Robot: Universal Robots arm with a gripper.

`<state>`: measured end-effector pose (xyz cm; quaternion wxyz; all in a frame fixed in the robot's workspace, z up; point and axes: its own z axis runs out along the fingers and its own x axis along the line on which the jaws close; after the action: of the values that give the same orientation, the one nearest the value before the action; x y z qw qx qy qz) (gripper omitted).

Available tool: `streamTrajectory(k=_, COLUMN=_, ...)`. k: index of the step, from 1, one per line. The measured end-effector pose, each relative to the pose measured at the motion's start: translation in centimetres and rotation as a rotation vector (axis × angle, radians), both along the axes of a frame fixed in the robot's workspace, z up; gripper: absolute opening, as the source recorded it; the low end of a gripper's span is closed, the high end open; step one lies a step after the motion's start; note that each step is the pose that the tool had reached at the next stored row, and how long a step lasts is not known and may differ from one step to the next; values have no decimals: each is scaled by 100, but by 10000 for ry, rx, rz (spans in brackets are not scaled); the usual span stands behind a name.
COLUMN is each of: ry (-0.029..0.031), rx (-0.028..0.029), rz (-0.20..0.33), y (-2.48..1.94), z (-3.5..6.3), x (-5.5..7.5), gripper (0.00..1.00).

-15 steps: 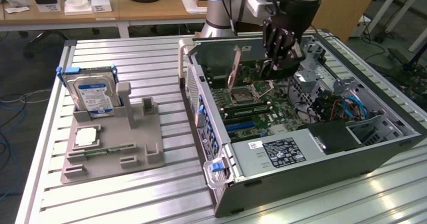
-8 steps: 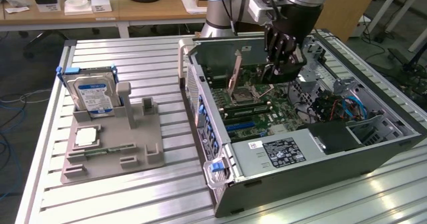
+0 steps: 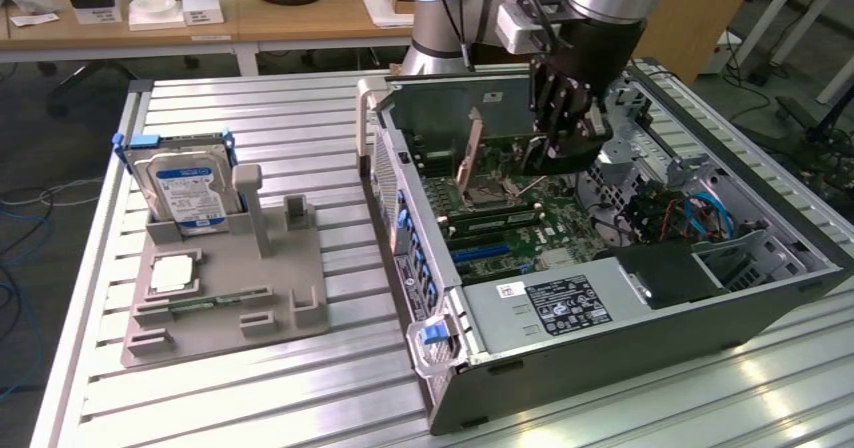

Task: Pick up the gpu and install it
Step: 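Insert the gpu into the slot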

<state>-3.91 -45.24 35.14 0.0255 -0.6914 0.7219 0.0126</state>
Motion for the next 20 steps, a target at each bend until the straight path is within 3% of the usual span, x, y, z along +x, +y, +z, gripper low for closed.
streamTrajectory(k=7, ry=1, rx=-2, rz=-24, y=-13, z=-56, x=-66, gripper=28)
streamTrajectory(k=10, ry=1, rx=-2, rz=-25, y=-45, z=-79, x=-85, gripper=28)
streamTrajectory(k=20, ry=0, rx=-8, rz=-25, y=-89, z=-167, x=-177, gripper=28)
